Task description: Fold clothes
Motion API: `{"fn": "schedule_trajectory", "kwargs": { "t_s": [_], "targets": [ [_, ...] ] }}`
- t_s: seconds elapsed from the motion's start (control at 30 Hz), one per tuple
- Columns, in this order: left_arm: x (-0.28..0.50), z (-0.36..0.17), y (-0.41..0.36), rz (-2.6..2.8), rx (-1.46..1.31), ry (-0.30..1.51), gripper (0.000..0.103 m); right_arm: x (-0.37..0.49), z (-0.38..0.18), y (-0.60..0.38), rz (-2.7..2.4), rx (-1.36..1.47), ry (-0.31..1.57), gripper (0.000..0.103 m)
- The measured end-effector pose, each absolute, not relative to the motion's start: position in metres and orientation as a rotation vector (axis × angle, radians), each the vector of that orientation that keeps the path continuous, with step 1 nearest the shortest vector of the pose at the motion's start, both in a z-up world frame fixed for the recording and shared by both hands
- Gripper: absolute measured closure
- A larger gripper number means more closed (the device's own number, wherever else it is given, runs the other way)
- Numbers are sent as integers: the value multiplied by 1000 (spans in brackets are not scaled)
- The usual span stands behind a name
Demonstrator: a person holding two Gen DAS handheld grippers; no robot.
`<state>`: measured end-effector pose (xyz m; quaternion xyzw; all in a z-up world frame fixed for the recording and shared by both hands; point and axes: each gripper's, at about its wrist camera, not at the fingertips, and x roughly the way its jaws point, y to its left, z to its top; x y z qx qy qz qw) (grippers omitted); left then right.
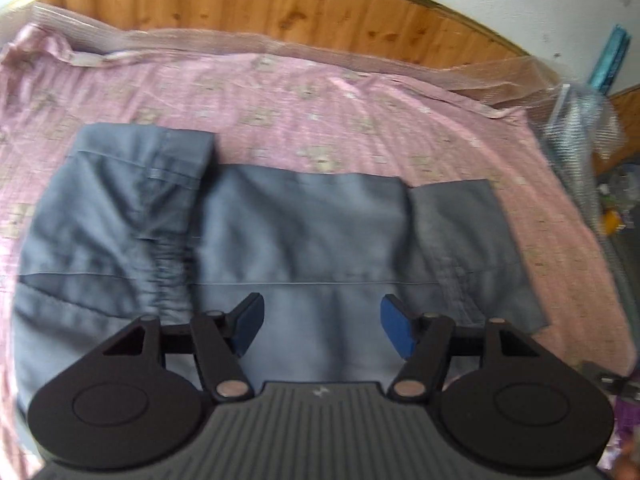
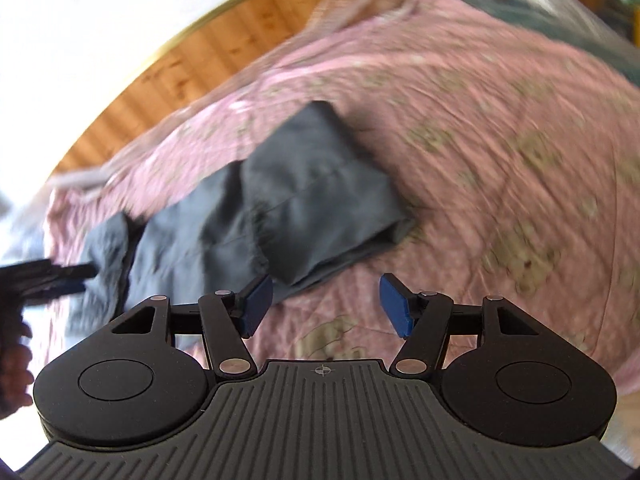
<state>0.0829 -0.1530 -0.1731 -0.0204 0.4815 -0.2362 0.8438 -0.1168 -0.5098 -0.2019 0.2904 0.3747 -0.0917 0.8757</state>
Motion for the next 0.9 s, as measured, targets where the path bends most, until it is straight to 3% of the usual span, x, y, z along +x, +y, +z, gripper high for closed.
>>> {"fn": "schedule_trajectory", "kwargs": {
  "t_s": [0.1,0.17,0.37,0.57,0.6,0.63,0.67,0.73,0.9],
  "targets": [
    [91,-183,-174,-578,-68,1047,28,-107,-219,-514,-236,659,792,38],
    [99,-193,-188,-625,-90,1067,28,-96,-230,-516,-247,656,792,31],
    [115,-206,-236,-694,-106,1120,28,-58,-252,-536,-331,628,774,30],
    [132,-202,-306,-710,-87,1129,20,-14,-279,-556,-259,576,781,32],
    [136,-202,-320,-708,-82,1129,18,-7,-279,-554,-233,527,786,34],
    [139,-202,-333,-707,-78,1128,17,-3,-277,-552,-213,480,790,67],
    [142,-202,-346,-701,-63,1133,17,-1,-272,-549,-201,437,793,83],
    [148,-203,-370,-709,-43,1132,17,1,-261,-541,-174,345,784,91],
    [157,-216,-418,-726,31,1158,16,-8,-218,-498,-64,128,657,96]
  ]
}}
